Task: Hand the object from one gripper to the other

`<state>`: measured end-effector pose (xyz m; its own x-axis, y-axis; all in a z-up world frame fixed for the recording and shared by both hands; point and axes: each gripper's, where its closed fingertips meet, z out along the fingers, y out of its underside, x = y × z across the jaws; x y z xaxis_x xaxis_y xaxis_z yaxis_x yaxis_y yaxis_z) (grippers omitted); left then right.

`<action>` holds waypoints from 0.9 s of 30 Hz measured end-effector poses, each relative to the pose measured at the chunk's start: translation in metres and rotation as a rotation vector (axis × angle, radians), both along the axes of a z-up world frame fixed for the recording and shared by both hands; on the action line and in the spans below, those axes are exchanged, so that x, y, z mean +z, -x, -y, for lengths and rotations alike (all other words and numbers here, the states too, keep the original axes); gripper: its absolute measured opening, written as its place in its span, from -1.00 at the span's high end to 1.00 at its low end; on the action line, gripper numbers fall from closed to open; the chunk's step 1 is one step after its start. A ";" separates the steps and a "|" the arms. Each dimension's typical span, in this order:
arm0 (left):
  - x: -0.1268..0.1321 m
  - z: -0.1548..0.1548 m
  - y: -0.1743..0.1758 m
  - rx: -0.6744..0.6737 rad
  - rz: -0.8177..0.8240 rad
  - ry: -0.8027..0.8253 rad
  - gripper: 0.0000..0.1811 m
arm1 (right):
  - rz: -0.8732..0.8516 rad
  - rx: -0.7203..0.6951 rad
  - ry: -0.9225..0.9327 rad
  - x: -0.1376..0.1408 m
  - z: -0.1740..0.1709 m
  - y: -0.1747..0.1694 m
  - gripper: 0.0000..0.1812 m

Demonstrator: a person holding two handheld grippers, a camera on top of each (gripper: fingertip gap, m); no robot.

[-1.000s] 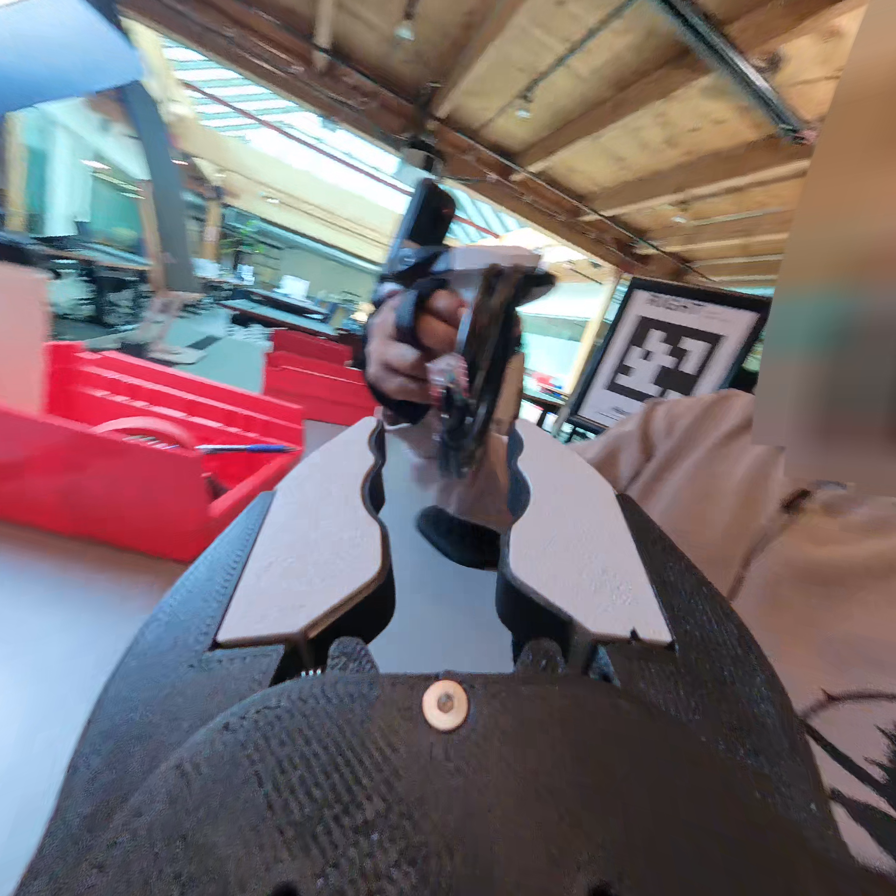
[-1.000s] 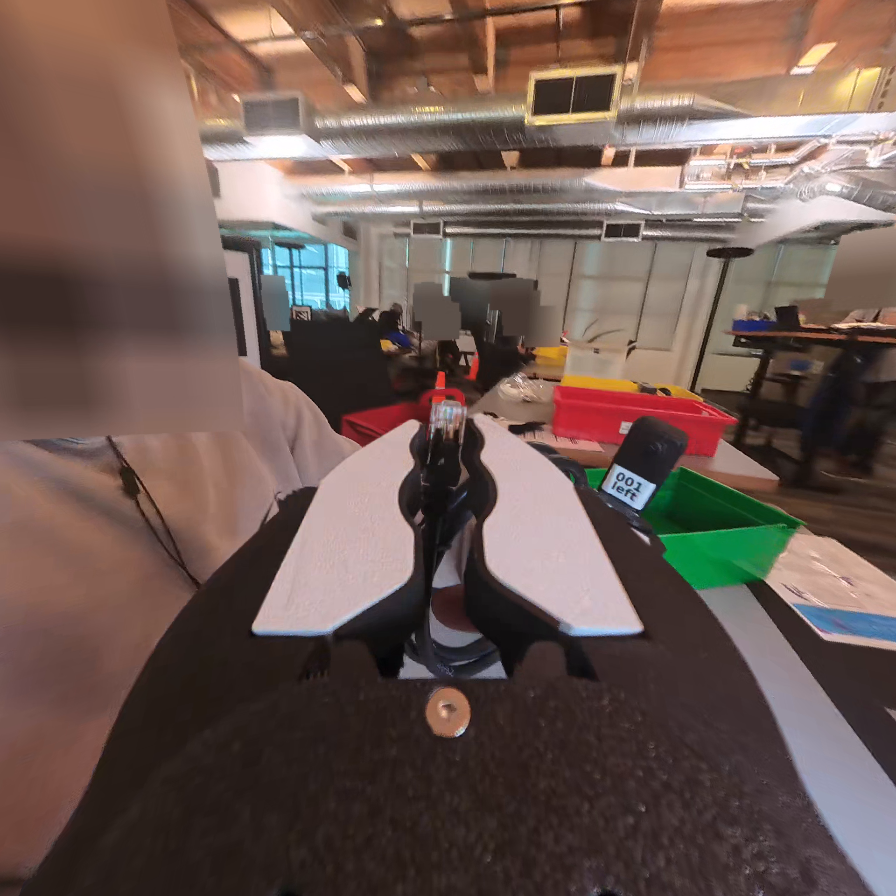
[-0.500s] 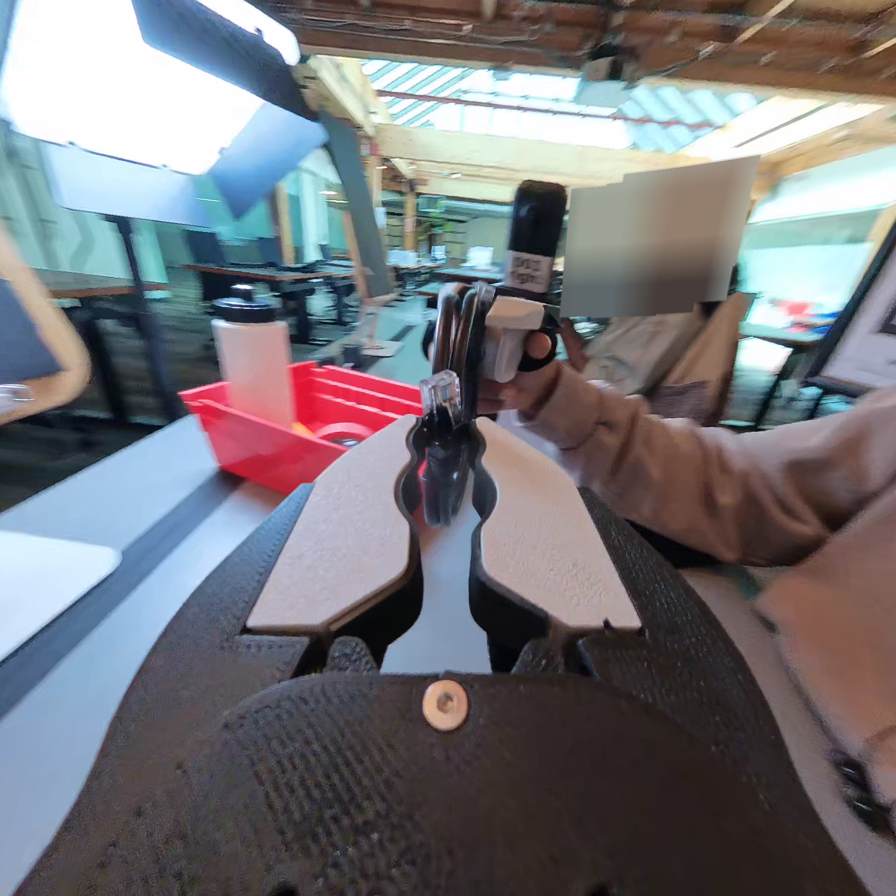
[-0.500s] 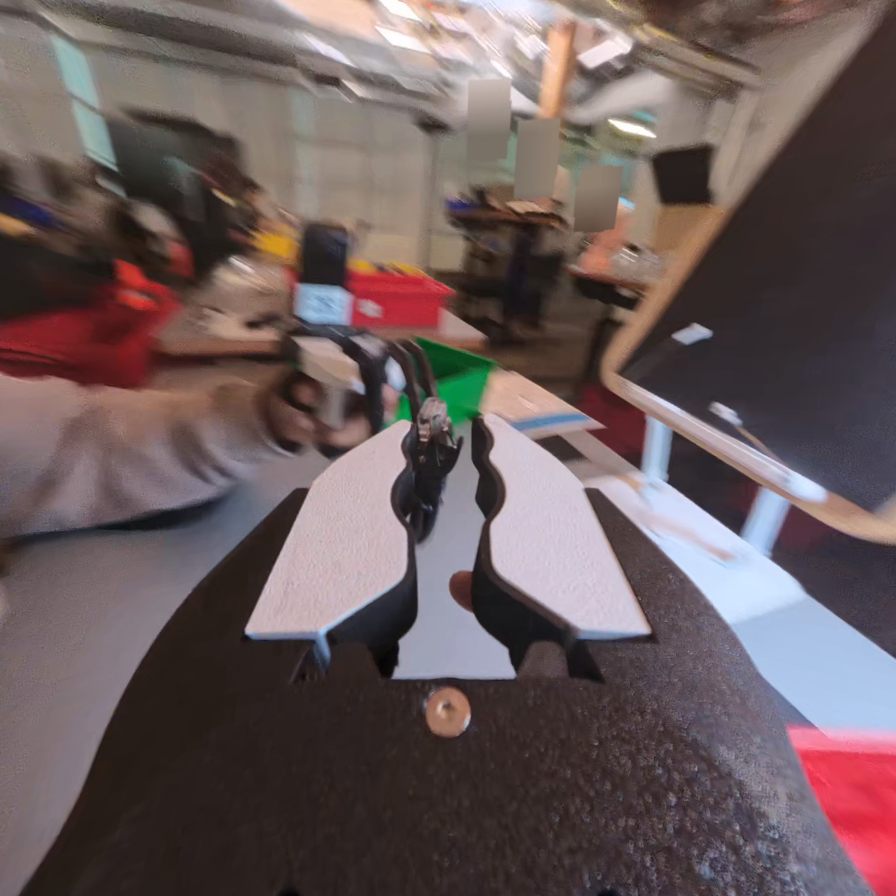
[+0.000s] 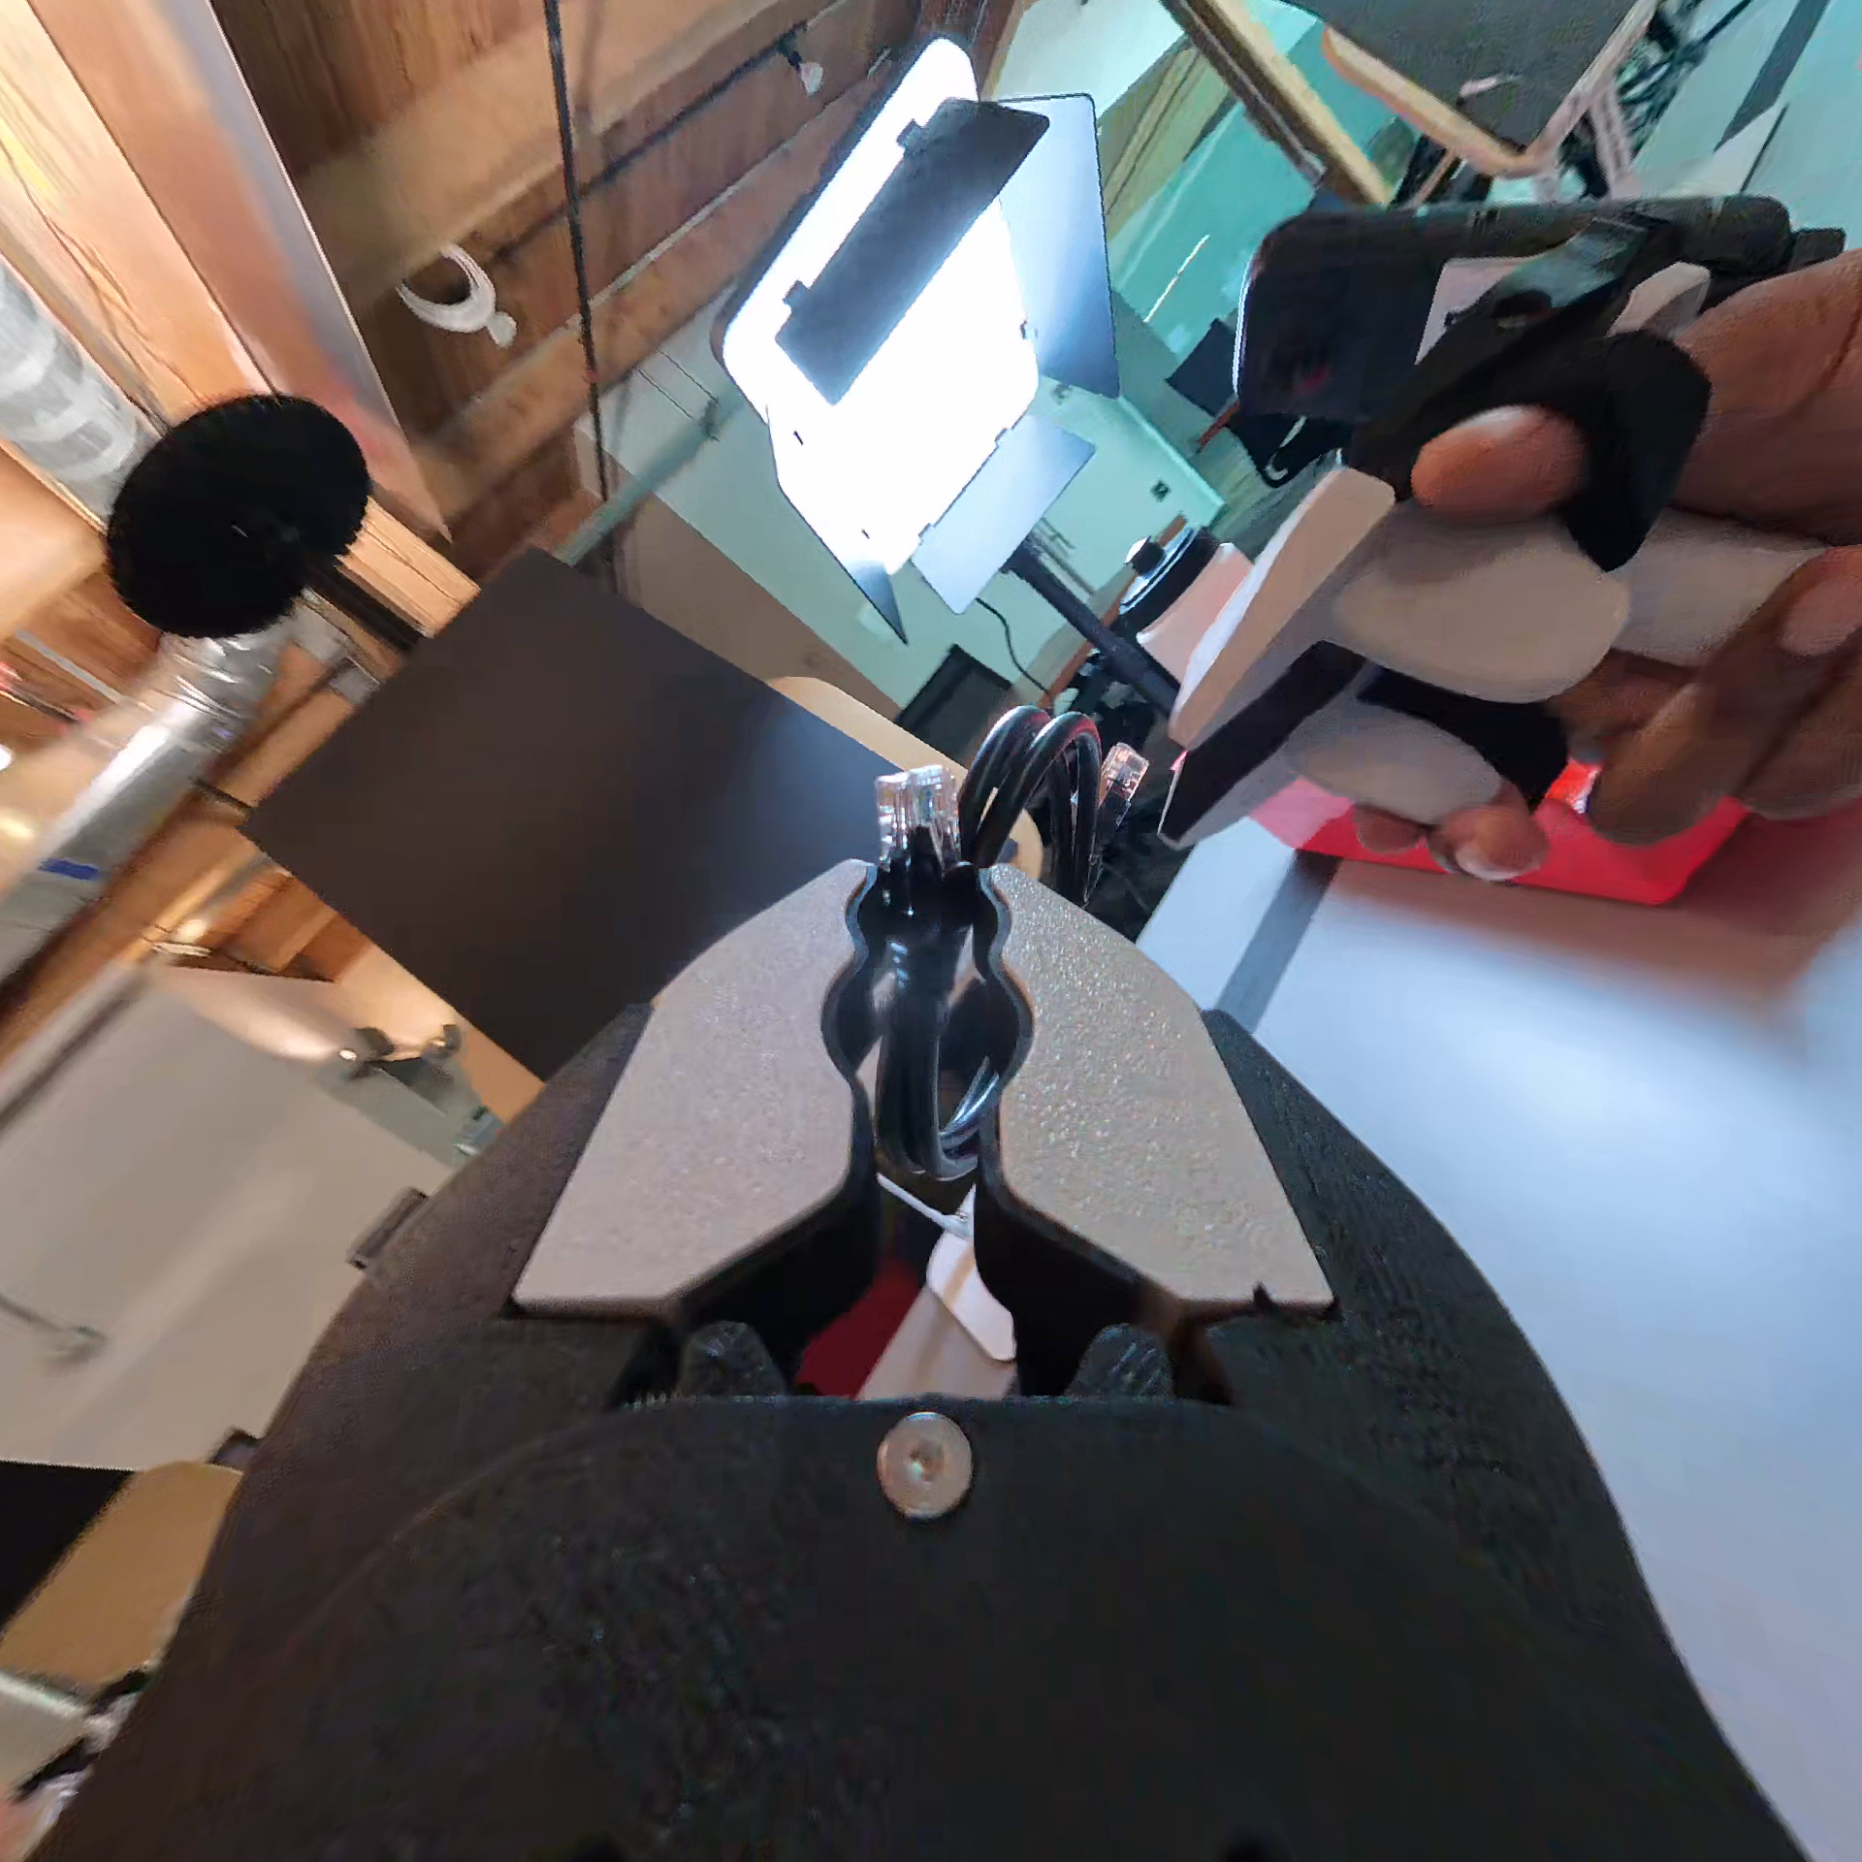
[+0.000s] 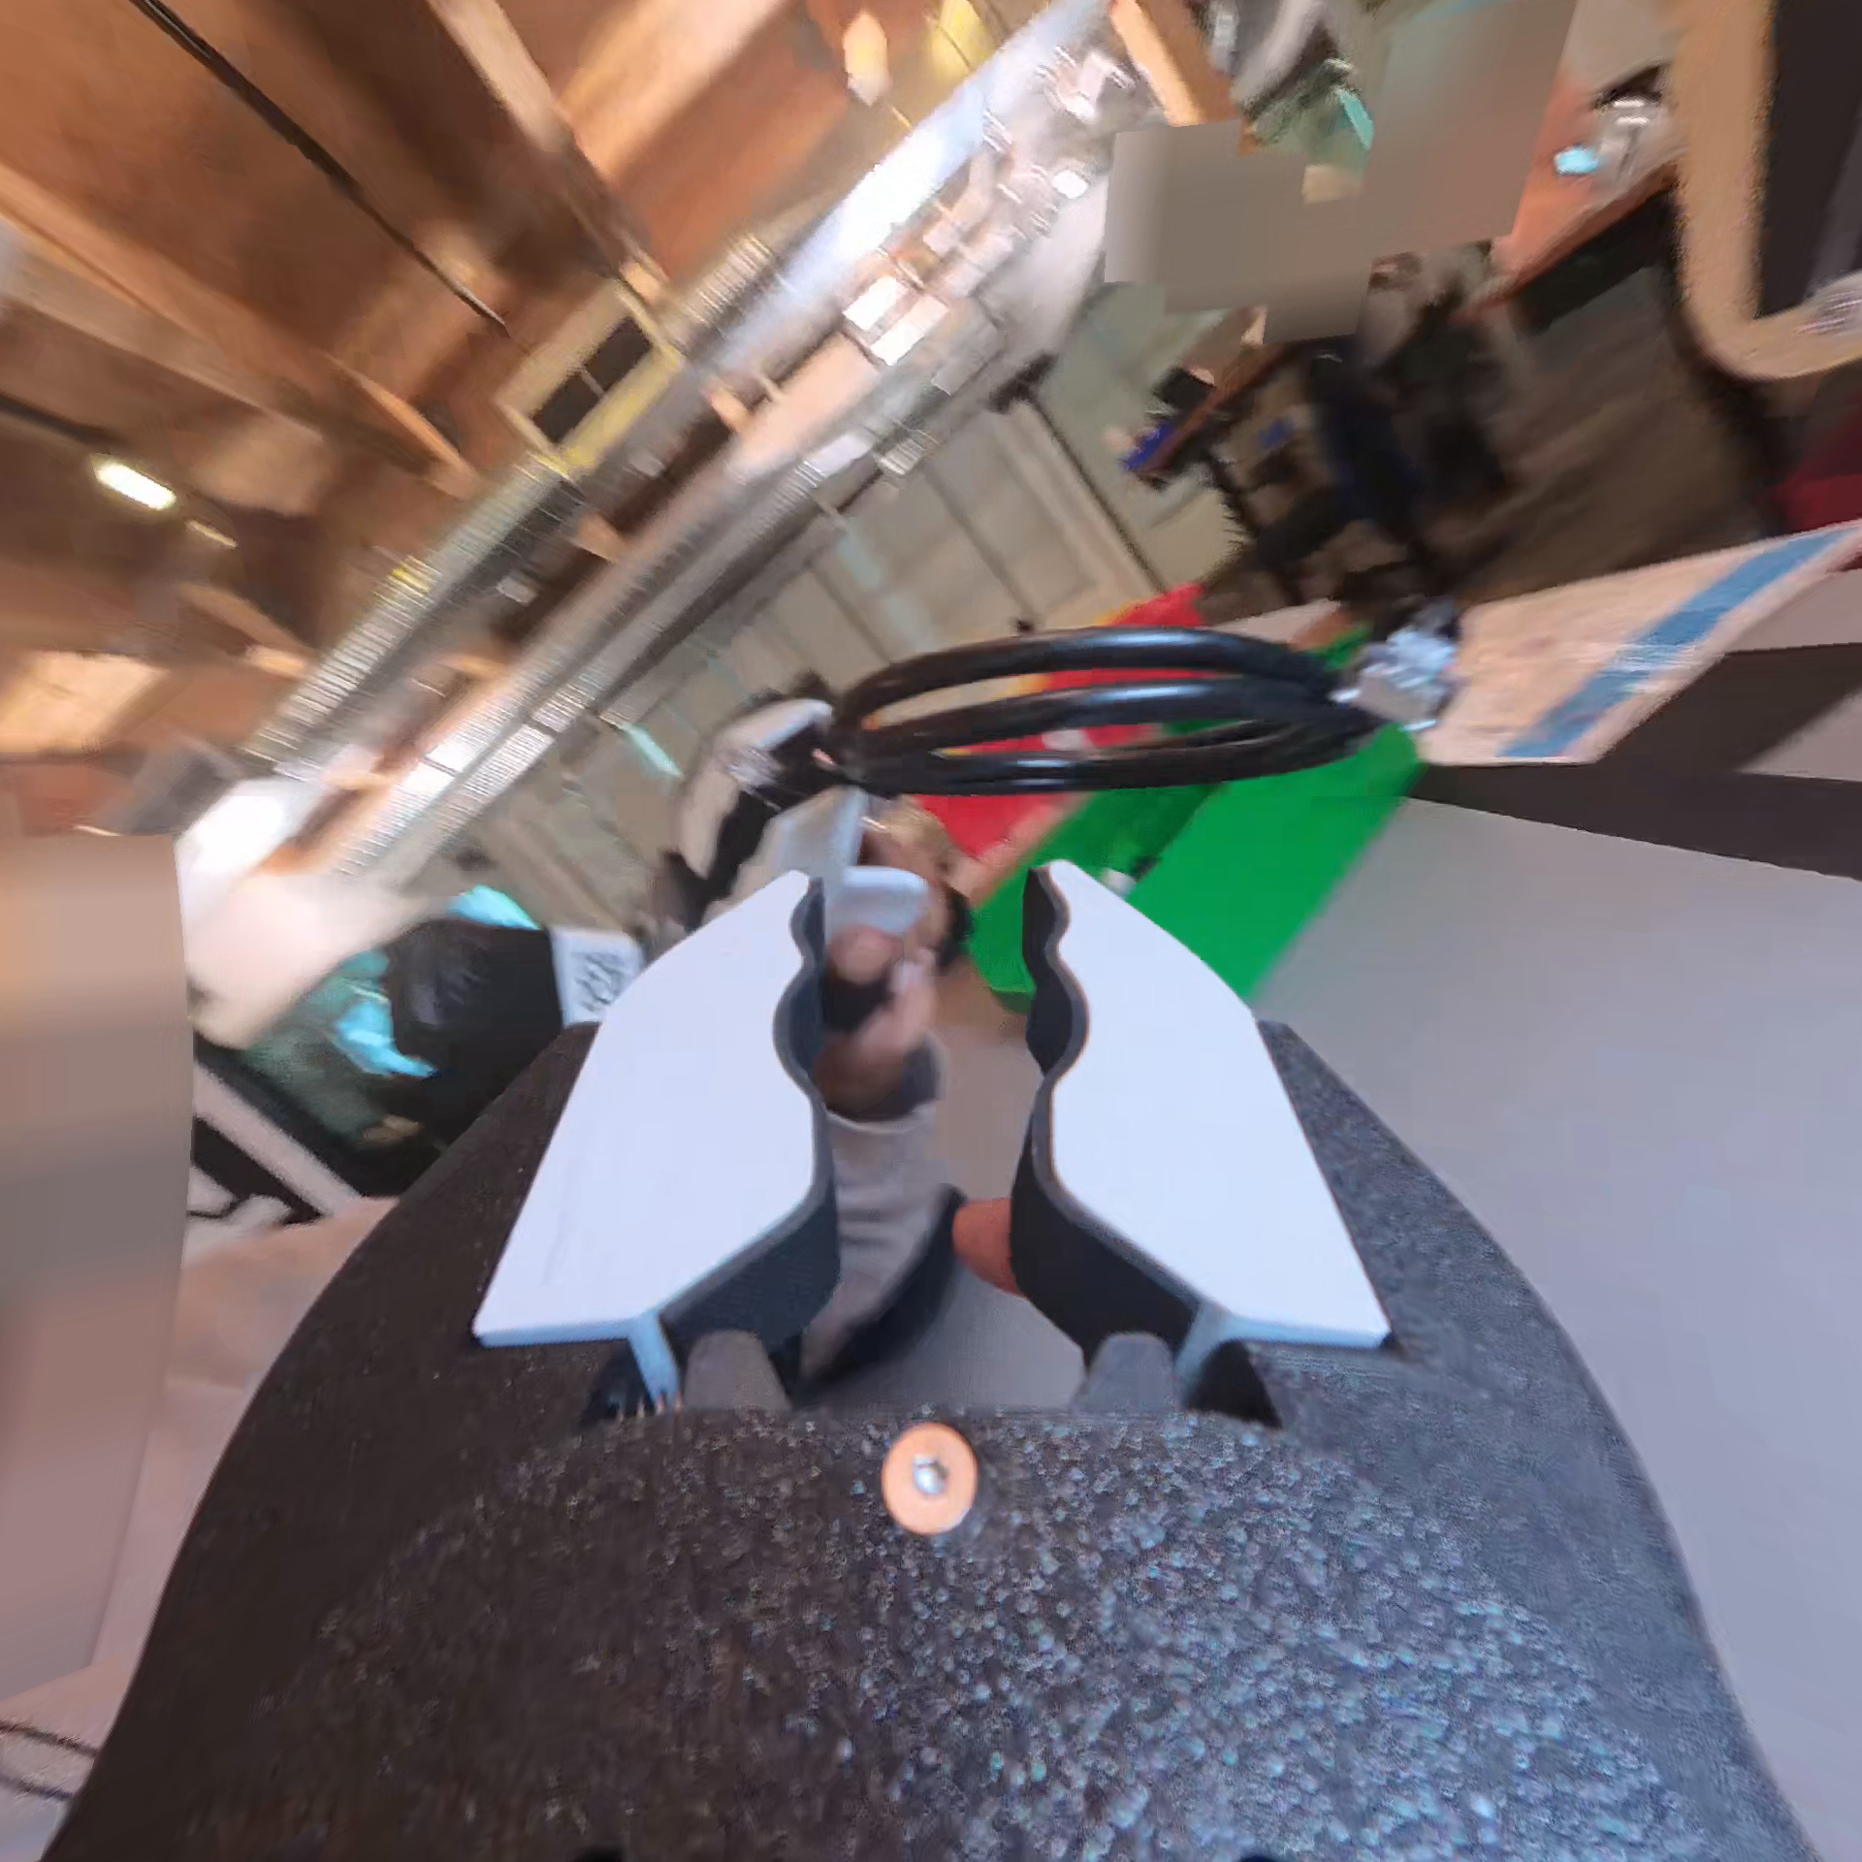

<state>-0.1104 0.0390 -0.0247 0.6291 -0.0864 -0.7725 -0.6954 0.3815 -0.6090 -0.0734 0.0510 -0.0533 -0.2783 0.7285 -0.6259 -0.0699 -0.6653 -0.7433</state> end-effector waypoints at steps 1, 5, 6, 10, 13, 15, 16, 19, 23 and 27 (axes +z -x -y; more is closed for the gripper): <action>0.002 0.002 -0.002 0.019 -0.035 -0.040 0.82 | -0.083 0.037 0.079 0.010 0.007 0.002 0.59; 0.007 0.013 -0.016 0.055 -0.155 -0.176 0.82 | -0.316 0.025 0.266 0.039 0.010 -0.004 0.51; 0.007 0.016 -0.021 0.053 -0.185 -0.205 0.82 | -0.330 0.005 0.278 0.042 0.010 -0.006 0.51; -0.004 0.020 -0.040 0.054 -0.305 -0.267 0.81 | -0.370 -0.063 0.277 0.054 0.004 -0.018 0.88; -0.029 0.007 -0.045 -0.056 -0.231 -0.055 0.80 | -0.296 -0.019 0.132 0.058 0.011 -0.020 0.95; -0.045 0.004 -0.050 -0.213 -0.105 0.156 0.68 | -0.243 0.023 -0.006 0.058 0.016 -0.024 0.95; -0.052 0.006 -0.054 -0.311 -0.029 0.266 0.65 | -0.222 0.040 -0.057 0.058 0.017 -0.028 0.96; -0.057 0.016 -0.057 -0.609 0.279 0.573 0.55 | -0.133 0.154 -0.231 0.053 0.033 -0.038 0.95; -0.043 0.013 -0.036 -0.890 0.739 0.829 0.51 | -0.090 0.382 -0.485 0.041 0.078 -0.059 0.95; -0.048 0.020 -0.044 -1.050 0.852 0.950 0.45 | -0.179 0.708 -0.515 0.036 0.129 -0.082 0.95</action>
<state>-0.0666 0.0186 -0.0729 0.1824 -0.9308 0.3167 0.2445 -0.2691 -0.9316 0.0083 -0.0784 -0.0174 -0.8317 0.5277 -0.1725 0.0866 -0.1837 -0.9792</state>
